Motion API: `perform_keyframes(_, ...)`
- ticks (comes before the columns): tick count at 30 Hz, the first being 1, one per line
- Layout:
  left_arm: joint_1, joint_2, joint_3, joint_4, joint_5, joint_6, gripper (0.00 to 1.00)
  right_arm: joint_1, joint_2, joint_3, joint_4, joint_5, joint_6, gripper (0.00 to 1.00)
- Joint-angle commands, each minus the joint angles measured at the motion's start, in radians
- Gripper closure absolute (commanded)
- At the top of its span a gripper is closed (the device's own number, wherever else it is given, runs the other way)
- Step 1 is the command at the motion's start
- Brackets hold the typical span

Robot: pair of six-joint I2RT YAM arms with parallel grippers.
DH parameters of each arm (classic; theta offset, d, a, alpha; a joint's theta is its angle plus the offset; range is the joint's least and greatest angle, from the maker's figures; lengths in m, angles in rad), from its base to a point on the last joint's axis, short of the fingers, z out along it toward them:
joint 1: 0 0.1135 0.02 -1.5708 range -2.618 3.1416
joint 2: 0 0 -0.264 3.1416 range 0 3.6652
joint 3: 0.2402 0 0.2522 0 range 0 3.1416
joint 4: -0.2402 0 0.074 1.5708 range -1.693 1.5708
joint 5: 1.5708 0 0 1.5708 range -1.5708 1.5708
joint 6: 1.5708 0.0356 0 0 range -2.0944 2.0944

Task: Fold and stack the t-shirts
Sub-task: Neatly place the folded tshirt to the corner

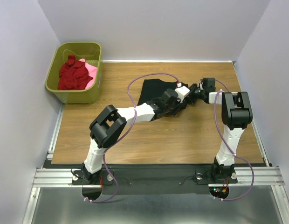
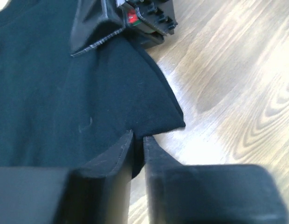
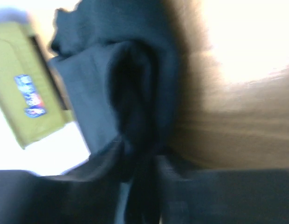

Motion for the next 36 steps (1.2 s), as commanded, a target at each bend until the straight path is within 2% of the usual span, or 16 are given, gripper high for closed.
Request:
perform_keyframes(1, 0.000, -0.089, -0.008, 0.036, 0.019, -0.068, 0.50, 0.005, 0.014, 0.094, -0.166, 0.116, -0.232, 0.77)
perform_keyframes(3, 0.012, -0.115, -0.025, 0.027, 0.011, -0.105, 0.35, -0.004, 0.020, 0.169, -0.305, 0.177, -0.318, 0.88)
perform_keyframes(4, 0.020, -0.152, -0.045, 0.003, 0.010, -0.117, 0.26, -0.004, 0.030, 0.197, -0.389, 0.202, -0.408, 0.98)
perform_keyframes(5, 0.043, -0.175, -0.053, -0.016, -0.021, -0.130, 0.24, -0.006, 0.036, 0.258, -0.429, 0.263, -0.459, 0.99)
perform_keyframes(6, 0.055, -0.227, -0.071, -0.066, -0.030, -0.157, 0.18, -0.027, 0.042, 0.284, -0.465, 0.302, -0.557, 0.99)
perform_keyframes(8, 0.087, -0.291, -0.102, -0.108, -0.047, -0.168, 0.16, -0.033, 0.051, 0.350, -0.575, 0.398, -0.657, 0.99)
perform_keyframes(11, 0.158, -0.443, -0.183, -0.172, -0.097, -0.171, 0.11, -0.034, 0.082, 0.468, -0.670, 0.717, -0.838, 0.99)
perform_keyframes(15, 0.262, -0.624, -0.307, -0.204, -0.151, -0.135, 0.09, -0.038, 0.126, 0.577, -0.690, 0.987, -1.009, 0.99)
perform_keyframes(18, 0.333, -0.756, -0.422, -0.189, -0.249, -0.111, 0.06, -0.052, 0.194, 0.677, -0.690, 1.184, -1.067, 0.99)
perform_keyframes(21, 0.383, -0.825, -0.583, -0.085, -0.311, -0.143, 0.04, -0.055, 0.310, 0.806, -0.686, 1.340, -1.150, 0.99)
perform_keyframes(23, 0.399, -0.832, -0.623, -0.062, -0.325, -0.153, 0.04, -0.058, 0.362, 0.911, -0.672, 1.409, -1.179, 0.99)
perform_keyframes(25, 0.399, -0.812, -0.608, -0.089, -0.398, -0.151, 0.03, -0.072, 0.420, 1.009, -0.648, 1.477, -1.207, 0.98)
perform_keyframes(29, 0.400, -0.793, -0.639, -0.060, -0.438, -0.167, 0.03, -0.090, 0.493, 1.148, -0.626, 1.476, -1.225, 0.96)
perform_keyframes(31, 0.399, -0.763, -0.643, -0.053, -0.438, -0.168, 0.03, -0.101, 0.517, 1.185, -0.609, 1.477, -1.231, 0.89)
perform_keyframes(34, 0.400, -0.711, -0.633, -0.043, -0.450, -0.164, 0.02, -0.122, 0.560, 1.229, -0.578, 1.494, -1.228, 0.68)
perform_keyframes(36, 0.400, -0.691, -0.628, -0.042, -0.452, -0.168, 0.02, -0.136, 0.571, 1.242, -0.555, 1.520, -1.221, 0.64)
